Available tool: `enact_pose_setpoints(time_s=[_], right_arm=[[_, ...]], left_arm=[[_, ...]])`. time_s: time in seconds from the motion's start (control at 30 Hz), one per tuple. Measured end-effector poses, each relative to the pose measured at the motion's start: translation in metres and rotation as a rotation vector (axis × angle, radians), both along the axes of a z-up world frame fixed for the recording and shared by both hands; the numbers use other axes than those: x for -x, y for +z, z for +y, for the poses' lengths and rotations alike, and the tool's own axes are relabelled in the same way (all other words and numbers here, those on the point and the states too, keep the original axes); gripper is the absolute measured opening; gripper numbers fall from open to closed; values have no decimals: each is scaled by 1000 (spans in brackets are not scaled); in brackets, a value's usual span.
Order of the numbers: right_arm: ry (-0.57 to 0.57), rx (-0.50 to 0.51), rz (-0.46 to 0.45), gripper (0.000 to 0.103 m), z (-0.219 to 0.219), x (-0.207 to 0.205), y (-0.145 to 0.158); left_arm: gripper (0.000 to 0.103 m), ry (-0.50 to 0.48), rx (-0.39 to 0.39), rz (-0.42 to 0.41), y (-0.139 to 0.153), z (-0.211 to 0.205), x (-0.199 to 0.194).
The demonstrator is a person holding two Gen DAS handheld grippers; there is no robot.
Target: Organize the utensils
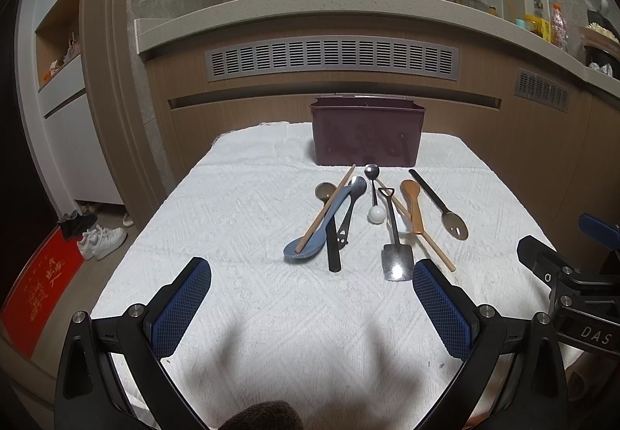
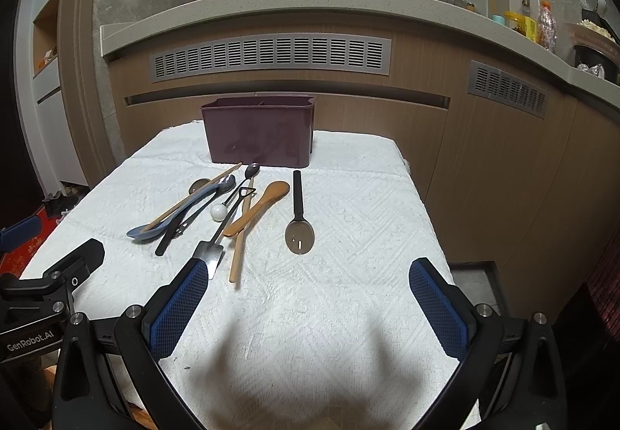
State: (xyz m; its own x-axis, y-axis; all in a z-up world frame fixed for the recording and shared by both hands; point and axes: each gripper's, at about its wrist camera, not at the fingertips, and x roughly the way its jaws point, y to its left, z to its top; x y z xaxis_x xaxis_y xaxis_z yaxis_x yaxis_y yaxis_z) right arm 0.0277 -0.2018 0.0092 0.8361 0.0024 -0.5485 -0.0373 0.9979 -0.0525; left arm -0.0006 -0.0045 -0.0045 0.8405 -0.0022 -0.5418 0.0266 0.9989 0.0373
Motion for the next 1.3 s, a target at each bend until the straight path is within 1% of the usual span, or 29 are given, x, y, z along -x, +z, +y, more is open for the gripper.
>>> enact_pose_setpoints(time_s=[0.97,1.3], right_arm=[[4,-7,14,103,0,-1,-3],[12,-5,23,103,0,-7,-3]], left_arm=[[103,0,3,7,-4,-1,1],[103,1,4,27,-6,1,-6]])
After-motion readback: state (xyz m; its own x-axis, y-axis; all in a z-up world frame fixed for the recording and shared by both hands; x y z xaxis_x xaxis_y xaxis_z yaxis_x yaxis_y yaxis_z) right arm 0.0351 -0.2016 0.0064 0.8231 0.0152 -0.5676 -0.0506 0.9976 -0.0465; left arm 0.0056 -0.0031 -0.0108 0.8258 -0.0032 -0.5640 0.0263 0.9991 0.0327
